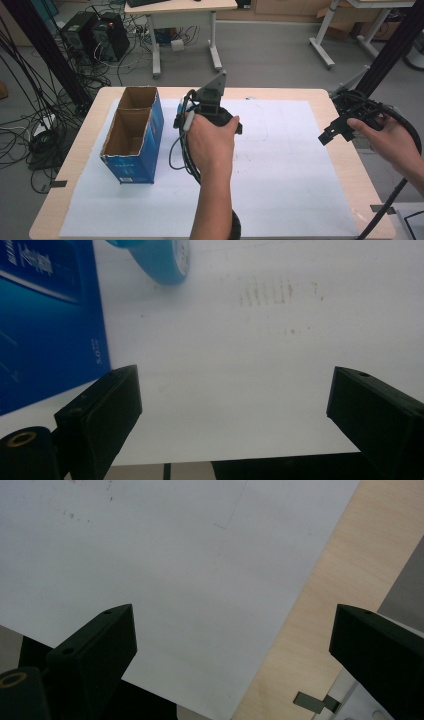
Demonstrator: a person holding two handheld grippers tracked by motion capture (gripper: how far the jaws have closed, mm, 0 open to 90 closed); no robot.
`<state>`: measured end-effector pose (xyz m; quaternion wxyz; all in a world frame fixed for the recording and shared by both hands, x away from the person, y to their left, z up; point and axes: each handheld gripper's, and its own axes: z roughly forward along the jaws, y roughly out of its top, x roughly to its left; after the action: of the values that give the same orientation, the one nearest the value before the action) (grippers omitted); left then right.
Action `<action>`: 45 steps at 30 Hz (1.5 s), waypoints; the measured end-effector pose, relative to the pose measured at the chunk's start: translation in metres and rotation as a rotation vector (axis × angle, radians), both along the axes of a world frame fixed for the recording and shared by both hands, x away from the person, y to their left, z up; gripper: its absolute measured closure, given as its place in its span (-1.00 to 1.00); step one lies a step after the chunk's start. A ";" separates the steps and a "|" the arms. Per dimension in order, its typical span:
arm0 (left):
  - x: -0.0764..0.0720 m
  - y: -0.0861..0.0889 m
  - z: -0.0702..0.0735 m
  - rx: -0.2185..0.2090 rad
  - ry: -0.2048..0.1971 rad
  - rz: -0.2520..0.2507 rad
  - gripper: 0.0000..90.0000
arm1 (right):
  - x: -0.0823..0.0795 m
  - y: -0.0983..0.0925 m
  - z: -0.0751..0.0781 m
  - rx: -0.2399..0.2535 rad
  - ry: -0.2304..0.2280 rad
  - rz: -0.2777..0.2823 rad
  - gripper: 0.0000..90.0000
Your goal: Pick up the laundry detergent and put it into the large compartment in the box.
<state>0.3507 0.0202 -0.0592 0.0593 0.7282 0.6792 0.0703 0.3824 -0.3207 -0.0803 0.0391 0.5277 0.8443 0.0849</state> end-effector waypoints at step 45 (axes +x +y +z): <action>0.115 0.059 0.006 -0.018 -0.035 0.035 -0.83 | 0.035 0.022 0.007 -0.002 0.030 0.087 -0.89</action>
<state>0.4658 0.0791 -0.0530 0.0763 0.7142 0.6914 0.0778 0.4170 -0.2990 -0.0737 0.0233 0.4917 0.8669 0.0778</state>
